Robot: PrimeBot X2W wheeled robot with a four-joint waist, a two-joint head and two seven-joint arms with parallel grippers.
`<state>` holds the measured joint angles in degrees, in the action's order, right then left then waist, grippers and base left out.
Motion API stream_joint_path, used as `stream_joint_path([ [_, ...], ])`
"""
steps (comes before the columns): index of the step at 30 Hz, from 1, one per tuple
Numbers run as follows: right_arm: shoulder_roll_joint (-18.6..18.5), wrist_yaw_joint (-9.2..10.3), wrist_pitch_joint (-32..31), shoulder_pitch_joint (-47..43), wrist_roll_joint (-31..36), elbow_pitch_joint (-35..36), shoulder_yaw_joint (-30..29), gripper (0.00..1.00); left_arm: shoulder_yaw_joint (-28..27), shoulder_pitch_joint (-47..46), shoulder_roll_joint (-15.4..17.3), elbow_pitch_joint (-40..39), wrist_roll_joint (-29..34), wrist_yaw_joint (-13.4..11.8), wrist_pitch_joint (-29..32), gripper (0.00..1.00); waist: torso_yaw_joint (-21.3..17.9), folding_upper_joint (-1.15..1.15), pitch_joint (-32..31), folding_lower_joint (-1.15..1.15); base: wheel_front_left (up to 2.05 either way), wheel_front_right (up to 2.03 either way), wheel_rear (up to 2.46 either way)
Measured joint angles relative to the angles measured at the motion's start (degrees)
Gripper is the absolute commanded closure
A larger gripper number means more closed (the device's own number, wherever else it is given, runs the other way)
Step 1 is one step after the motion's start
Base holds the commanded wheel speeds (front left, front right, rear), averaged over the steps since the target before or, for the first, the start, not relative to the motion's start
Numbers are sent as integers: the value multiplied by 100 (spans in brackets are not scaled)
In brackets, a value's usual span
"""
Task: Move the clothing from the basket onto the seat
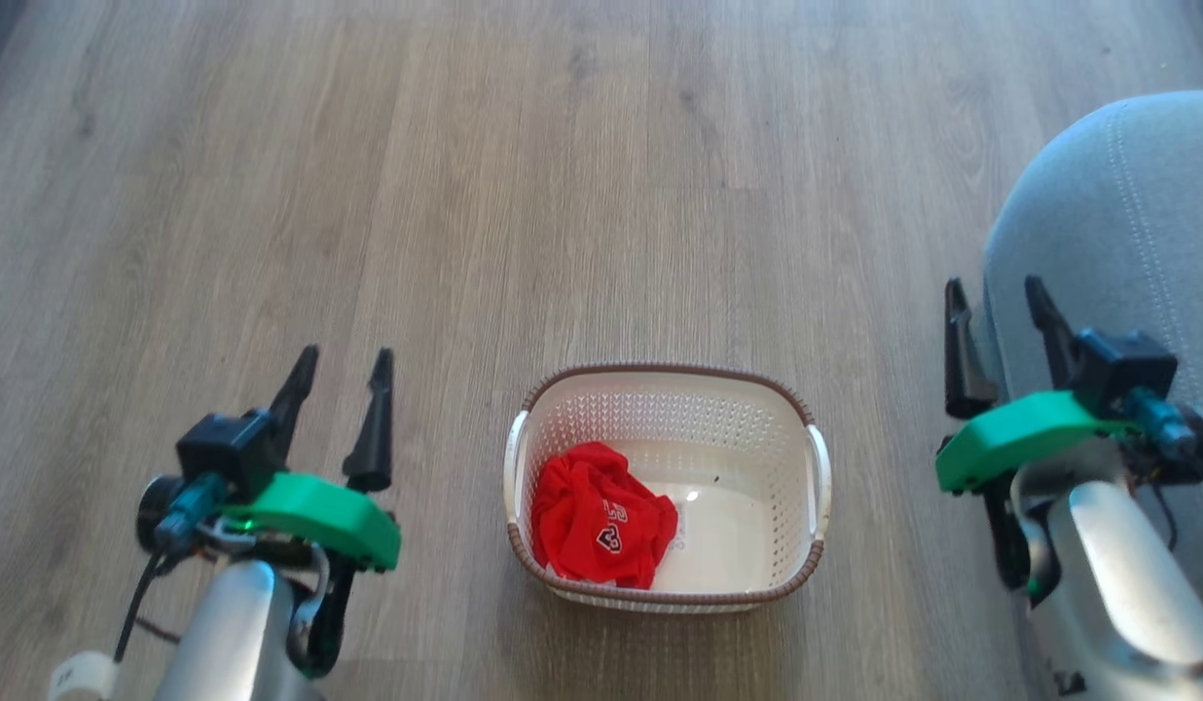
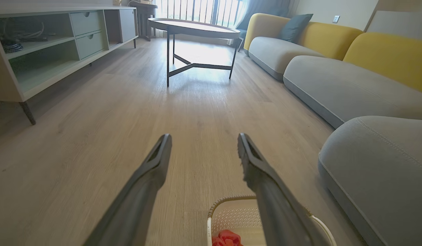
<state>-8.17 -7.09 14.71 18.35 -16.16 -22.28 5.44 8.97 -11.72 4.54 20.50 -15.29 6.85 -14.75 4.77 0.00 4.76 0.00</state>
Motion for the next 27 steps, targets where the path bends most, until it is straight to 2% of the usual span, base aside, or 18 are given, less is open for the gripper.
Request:
stream_joint_path([
  [6,132,0,0,-438,56,33,-94,0,-430,325,-96,-32,126,-14,0,0,-44,0,-199,0,0,0,0],
  [15,335,0,0,-1166,211,111,-345,0,-658,708,-157,-97,231,21,3,0,-258,0,-431,0,0,0,0],
  [27,407,0,-1,-1287,344,312,-411,0,-797,997,-182,-244,319,24,4,0,-458,0,-449,0,0,0,0],
])
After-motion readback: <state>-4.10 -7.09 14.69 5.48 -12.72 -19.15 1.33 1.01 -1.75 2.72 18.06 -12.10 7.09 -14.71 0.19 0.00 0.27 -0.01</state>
